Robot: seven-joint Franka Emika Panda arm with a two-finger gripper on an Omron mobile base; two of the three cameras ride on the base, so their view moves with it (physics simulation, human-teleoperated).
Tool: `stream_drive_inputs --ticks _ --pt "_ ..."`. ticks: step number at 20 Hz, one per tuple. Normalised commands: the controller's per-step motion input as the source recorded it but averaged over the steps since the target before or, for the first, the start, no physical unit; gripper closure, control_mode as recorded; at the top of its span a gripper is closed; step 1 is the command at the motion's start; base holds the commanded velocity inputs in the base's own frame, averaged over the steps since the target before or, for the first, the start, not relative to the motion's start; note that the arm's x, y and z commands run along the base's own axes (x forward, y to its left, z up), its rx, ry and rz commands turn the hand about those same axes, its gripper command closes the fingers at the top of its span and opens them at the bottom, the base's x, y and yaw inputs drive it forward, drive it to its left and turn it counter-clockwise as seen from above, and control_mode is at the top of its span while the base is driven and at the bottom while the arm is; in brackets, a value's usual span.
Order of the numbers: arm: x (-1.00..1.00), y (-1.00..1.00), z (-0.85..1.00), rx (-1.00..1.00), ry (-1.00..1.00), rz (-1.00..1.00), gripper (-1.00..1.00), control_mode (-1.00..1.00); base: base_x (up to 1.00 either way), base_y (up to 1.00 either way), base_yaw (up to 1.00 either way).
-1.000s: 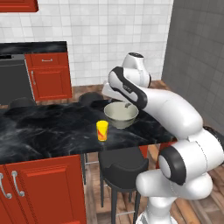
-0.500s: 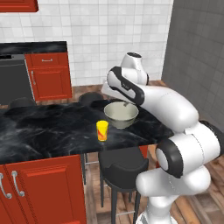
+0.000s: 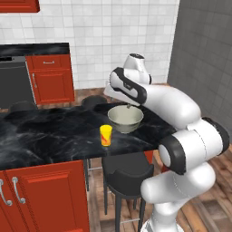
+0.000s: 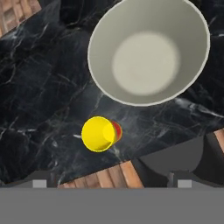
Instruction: Place the cup inside the bowl on the dining table and move the bowl to any counter.
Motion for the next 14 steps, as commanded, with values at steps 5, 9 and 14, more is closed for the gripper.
stream_drive_inputs --ticks 5,9,14 --pt "0.07 0.01 -0.07 0.00 0.04 0.00 -1.00 -1.00 0.00 0.00 0.00" --pt "0.00 0.01 -0.16 0.00 0.07 0.00 -1.00 -1.00 0.00 0.00 0.00" --pt "0.00 0.01 -0.15 0.00 0.05 0.00 -1.00 -1.00 0.00 0.00 0.00"
